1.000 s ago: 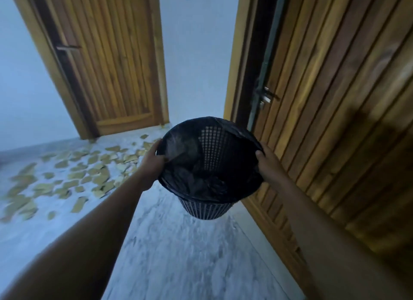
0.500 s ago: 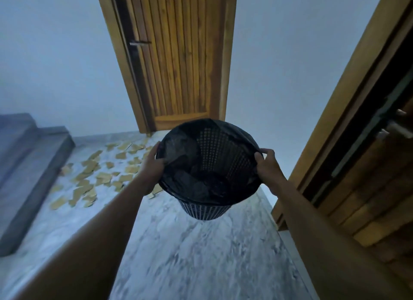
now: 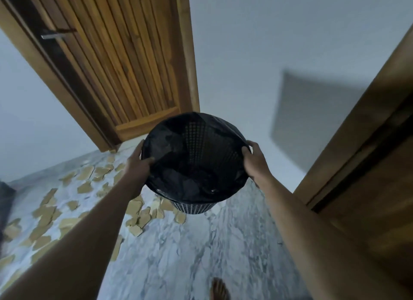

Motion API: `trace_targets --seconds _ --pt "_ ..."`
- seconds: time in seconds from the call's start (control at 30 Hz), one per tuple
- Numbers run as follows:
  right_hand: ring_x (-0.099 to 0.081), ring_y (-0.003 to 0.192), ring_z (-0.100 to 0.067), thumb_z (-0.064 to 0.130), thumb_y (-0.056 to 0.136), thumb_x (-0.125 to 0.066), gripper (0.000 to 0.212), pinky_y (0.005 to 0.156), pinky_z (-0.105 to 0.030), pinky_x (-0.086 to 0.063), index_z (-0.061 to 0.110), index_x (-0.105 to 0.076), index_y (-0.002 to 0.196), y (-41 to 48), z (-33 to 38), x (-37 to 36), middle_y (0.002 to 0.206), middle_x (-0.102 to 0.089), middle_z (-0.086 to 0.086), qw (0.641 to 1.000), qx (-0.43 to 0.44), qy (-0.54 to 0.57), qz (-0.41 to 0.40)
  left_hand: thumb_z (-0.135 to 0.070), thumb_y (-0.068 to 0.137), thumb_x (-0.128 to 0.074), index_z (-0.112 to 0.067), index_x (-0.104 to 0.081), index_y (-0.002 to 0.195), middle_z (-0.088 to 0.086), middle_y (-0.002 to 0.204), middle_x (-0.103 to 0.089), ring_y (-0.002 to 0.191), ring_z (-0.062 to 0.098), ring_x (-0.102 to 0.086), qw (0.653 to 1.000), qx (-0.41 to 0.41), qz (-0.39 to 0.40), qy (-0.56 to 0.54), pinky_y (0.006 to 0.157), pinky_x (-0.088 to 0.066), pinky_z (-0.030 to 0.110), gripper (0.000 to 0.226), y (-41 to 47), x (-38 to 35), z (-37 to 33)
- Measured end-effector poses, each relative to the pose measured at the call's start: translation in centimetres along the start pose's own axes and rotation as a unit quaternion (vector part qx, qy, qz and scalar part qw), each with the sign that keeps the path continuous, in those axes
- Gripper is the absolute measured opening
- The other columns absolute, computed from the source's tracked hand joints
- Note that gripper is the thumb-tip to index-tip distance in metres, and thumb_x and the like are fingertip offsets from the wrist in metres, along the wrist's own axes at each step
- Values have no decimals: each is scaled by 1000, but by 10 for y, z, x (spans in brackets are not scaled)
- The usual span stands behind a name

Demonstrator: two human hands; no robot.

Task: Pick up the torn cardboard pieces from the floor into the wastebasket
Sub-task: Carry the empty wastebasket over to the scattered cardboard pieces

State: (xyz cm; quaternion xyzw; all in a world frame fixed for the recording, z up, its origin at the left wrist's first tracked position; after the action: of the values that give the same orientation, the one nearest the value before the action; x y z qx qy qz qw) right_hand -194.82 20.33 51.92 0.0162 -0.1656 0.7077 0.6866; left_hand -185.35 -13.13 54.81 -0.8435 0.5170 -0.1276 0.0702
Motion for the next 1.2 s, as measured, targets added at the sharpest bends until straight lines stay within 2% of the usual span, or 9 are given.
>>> trace_targets --seconds 0.2,0.33,0.5,0.7,0.83,0.93,1.03,1.1,1.2 --pt "-61 87 -17 30 106 -39 36 87 -43 -51 25 -41 141 81 -22 -32 114 -64 -8 997 -53 12 -61 0 99 -56 -37 -41 151 5 140 -54 117 33 -61 998 29 63 15 101 -51 58 66 127 -27 6" --pt "-56 100 -15 28 108 -37 46 89 -32 -42 24 -30 153 121 -40 -42 120 -50 4 992 -85 30 -88 -1 101 -54 -35 -37 154 5 141 -51 115 31 -58 992 46 106 46 102 -50 55 65 196 -57 19" --pt "-57 109 -21 29 108 -35 36 96 -41 -48 23 -39 143 169 -100 -48 123 -58 -2 977 -132 52 -159 0 101 -52 -31 -39 153 2 134 -51 118 30 -55 976 61 194 72 93 -51 45 61 283 -121 60" --pt "-54 116 -23 28 110 -30 35 103 -43 -48 32 -40 143 213 -235 -61 127 -53 -2 945 -189 97 -247 6 93 -52 -33 -38 154 3 139 -54 116 33 -58 956 73 258 119 77 -55 37 74 372 -202 184" --pt "-49 125 -19 22 110 -32 44 111 -41 -41 30 -34 153 245 -349 -64 134 -48 5 933 -180 104 -294 6 94 -48 -33 -31 156 -5 132 -49 117 29 -56 943 51 294 149 84 -55 40 75 410 -264 284" --pt "-48 128 -17 19 110 -32 44 114 -39 -38 26 -37 153 265 -435 -70 140 -47 7 931 -166 82 -315 7 93 -47 -37 -36 150 -8 128 -54 112 24 -57 931 27 323 165 78 -54 36 73 430 -304 363" --pt "-46 134 -23 18 110 -33 44 116 -39 -35 24 -36 153 281 -513 -74 146 -45 4 928 -160 75 -327 6 93 -47 -35 -29 156 -10 134 -48 118 22 -52 927 25 333 170 86 -53 38 77 442 -335 440" --pt "-41 139 -24 16 110 -32 46 113 -30 -30 22 -32 156 288 -555 -72 149 -43 1 922 -168 56 -346 4 92 -49 -33 -26 158 -7 138 -46 125 24 -50 925 23 337 171 99 -50 44 79 448 -353 479" --pt "-43 134 -18 20 111 -30 47 105 -23 -29 25 -29 158 298 -599 -67 155 -40 -1 917 -157 32 -365 6 86 -49 -38 -40 148 -8 137 -52 127 23 -52 922 1 352 160 106 -47 48 77 451 -380 519"
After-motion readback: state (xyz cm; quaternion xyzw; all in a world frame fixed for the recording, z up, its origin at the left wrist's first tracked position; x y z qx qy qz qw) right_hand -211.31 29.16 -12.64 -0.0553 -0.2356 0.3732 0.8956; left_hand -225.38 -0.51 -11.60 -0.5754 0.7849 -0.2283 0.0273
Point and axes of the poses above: each hand's wrist, its own y-axis towards the middle knuckle, its own x-axis out of the back of the hand, z = x × y, the point moved 8 cm from there along y, towards the middle knuckle
